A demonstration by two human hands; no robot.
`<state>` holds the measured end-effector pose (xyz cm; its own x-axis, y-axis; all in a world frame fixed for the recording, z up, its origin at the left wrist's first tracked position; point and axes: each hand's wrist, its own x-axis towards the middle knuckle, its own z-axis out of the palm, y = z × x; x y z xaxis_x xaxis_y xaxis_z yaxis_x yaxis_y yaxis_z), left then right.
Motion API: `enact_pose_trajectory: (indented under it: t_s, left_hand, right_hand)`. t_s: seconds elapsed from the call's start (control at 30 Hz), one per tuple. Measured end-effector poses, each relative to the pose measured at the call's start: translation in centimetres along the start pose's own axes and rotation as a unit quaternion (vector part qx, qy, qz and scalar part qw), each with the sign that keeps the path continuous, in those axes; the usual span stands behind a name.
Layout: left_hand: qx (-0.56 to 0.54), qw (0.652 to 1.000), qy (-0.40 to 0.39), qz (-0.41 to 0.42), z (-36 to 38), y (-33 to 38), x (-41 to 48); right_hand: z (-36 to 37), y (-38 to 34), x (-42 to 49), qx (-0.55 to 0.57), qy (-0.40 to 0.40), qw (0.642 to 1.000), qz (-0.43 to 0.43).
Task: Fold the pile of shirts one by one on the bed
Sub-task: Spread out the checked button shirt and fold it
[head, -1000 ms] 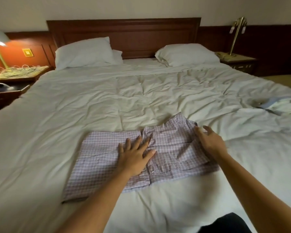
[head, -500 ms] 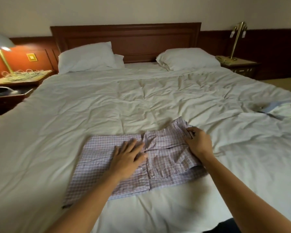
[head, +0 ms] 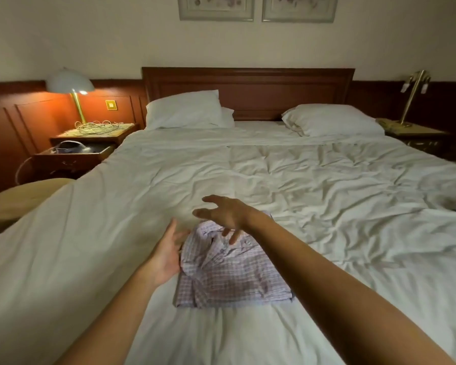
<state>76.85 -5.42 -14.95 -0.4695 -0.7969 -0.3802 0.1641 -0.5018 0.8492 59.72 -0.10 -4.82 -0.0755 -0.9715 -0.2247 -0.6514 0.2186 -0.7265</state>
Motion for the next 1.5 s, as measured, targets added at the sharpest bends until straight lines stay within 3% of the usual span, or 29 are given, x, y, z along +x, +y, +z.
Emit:
enact_pose_trajectory:
  t_s: [0.1,0.17,0.27,0.43,0.57,0.67,0.73,0.83,0.93,1.03,1.13,1.2,1.33,1.43,1.5]
  left_hand:
    - [0.059,0.998,-0.013,0.01,-0.3,-1.5,-0.4]
    - [0.105,0.993,0.008,0.047,0.1,-2.4,-0.3]
    - [0.153,0.982,0.078,0.084,0.9,-2.9,-0.3]
    - [0.175,0.974,0.088,0.114,0.3,-1.1,-0.2]
    - [0.292,0.95,0.059,0.091,-1.2,0.7,-0.5]
    - [0.421,0.905,0.055,0.011,-1.0,0.4,-0.4]
    - [0.432,0.901,0.04,-0.027,-0.4,0.2,-0.3]
    - [0.448,0.891,0.002,-0.073,0.1,0.0,0.1]
    - [0.433,0.896,-0.013,-0.094,-0.4,0.2,1.0]
    - [0.39,0.919,-0.026,-0.049,-0.8,3.1,2.6]
    - [0.397,0.916,0.009,0.056,1.0,7.7,4.4]
    - [0.461,0.879,0.039,0.12,2.8,9.0,5.6]
    - [0.657,0.739,0.105,0.106,4.8,5.2,5.7]
    - [0.707,0.69,0.121,0.096,5.2,-0.1,3.4]
    - [0.698,0.67,0.146,0.204,5.6,-3.7,1.1]
  right_hand:
    - [0.5,4.5,-0.2,-0.15,0.105,0.982,-0.054]
    - [1.8,9.3,-0.7,-0.299,0.076,0.95,-0.057]
    - [5.0,15.2,-1.7,-0.327,0.051,0.944,-0.003]
    - [3.5,15.5,-1.9,-0.18,0.162,0.963,-0.121]
    - [-0.4,15.1,0.8,-0.179,0.272,0.943,-0.075]
    - [-1.7,15.6,3.6,-0.044,0.241,0.968,0.058]
    - [-1.9,16.4,5.0,0.082,0.221,0.965,0.117]
    - [-2.0,17.6,6.0,0.208,0.171,0.955,0.121]
    - [-2.8,17.8,5.1,0.264,0.136,0.95,0.096]
    - [-3.9,17.4,2.3,0.336,0.165,0.924,0.074]
    - [-4.4,17.8,-3.4,0.373,0.112,0.919,0.061]
    - [-4.0,18.4,-7.9,0.32,0.082,0.939,0.094]
    - [-2.7,20.2,-11.7,0.193,0.158,0.956,0.154]
    - [-1.5,20.3,-10.6,0.156,0.191,0.962,0.12]
    - [-0.9,20.0,-9.5,0.111,0.2,0.968,0.108]
